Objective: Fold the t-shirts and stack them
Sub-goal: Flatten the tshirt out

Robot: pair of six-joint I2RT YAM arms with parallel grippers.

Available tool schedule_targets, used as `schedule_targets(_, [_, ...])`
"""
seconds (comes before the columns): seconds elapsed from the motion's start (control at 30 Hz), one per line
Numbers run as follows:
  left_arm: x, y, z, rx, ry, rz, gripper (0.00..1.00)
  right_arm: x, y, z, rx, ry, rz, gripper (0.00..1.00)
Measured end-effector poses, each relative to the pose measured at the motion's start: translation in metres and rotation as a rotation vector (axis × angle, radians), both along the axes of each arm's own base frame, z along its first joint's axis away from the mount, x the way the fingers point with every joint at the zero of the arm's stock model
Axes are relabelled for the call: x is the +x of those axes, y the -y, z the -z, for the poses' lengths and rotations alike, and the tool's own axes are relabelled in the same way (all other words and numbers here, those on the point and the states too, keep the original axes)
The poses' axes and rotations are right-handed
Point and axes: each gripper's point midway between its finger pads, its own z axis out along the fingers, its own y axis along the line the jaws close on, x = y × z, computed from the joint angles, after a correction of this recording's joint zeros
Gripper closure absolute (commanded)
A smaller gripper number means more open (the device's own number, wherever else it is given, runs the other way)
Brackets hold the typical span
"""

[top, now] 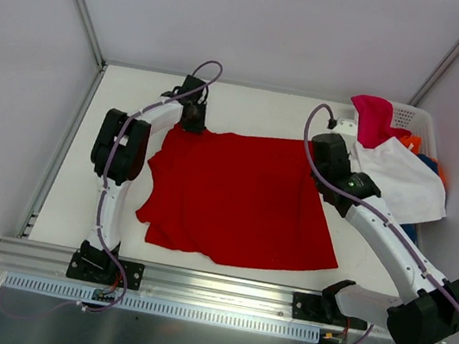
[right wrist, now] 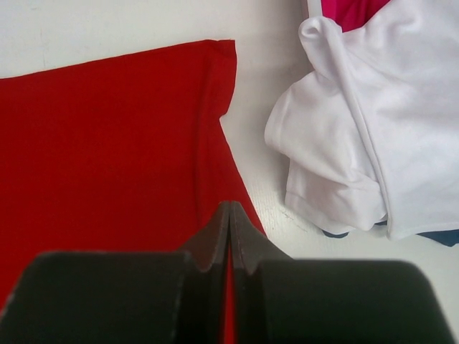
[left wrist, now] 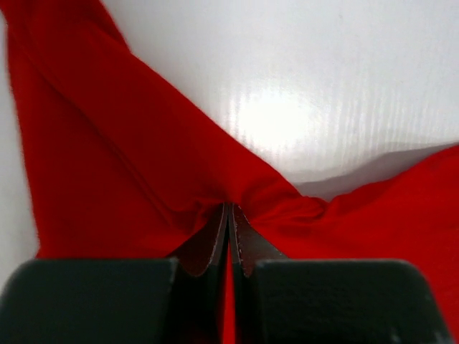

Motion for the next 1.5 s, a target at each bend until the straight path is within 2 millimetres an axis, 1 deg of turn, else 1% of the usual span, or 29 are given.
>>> schedule_targets(0.1, [-0.006,0.016,0.001,0.025,0.006,0.025,1.0,-0.001,0.001,0.007,-0.003,-0.01,0.003,0.99])
schedule_targets(0.2, [-0.013,0.034,-0.004,0.056,0.023,0.058,1.0,-0.004,0.002,0.013,-0.006,-0.023,0.007,0.99])
schedule_targets(0.3, [-0.019,0.049,-0.017,0.082,0.055,0.082,1.0,-0.005,0.002,0.016,-0.007,-0.028,0.009,1.0])
schedule_targets(0.33, [-0.021,0.054,-0.025,0.089,0.072,0.088,1.0,-0.004,0.002,0.015,-0.006,-0.027,0.009,0.99])
schedule_targets(0.43, [-0.022,0.06,-0.041,0.103,0.113,0.092,1.0,-0.005,0.002,0.015,-0.002,-0.024,0.011,0.99])
schedule_targets(0.53, [-0.02,0.055,-0.044,0.134,0.129,0.074,1.0,-0.005,0.002,0.014,-0.001,-0.022,0.011,0.99])
schedule_targets(0.63, [-0.021,0.046,-0.037,0.18,0.114,0.056,1.0,-0.006,0.004,0.011,0.001,-0.012,0.015,0.99])
schedule_targets(0.73, [-0.021,0.04,-0.027,0.217,0.099,0.045,1.0,-0.01,0.008,0.009,0.002,0.0,0.021,1.0])
schedule_targets(0.93, [-0.025,0.031,0.002,0.279,0.037,0.038,1.0,-0.016,0.014,0.0,0.01,0.029,0.03,0.99])
schedule_targets(1.03, [-0.025,0.029,0.009,0.3,0.019,0.035,1.0,-0.017,0.016,-0.004,0.015,0.043,0.035,0.99])
schedule_targets(1.27, [-0.015,0.028,0.007,0.317,0.04,0.023,1.0,-0.019,0.017,-0.007,0.02,0.054,0.037,1.0])
schedule_targets(1.4, [-0.008,0.025,0.007,0.319,0.044,0.012,1.0,-0.021,0.018,-0.003,0.016,0.047,0.037,1.0])
schedule_targets(1.5, [0.002,0.024,0.007,0.315,0.052,0.001,1.0,-0.022,0.019,0.001,0.01,0.038,0.037,0.99])
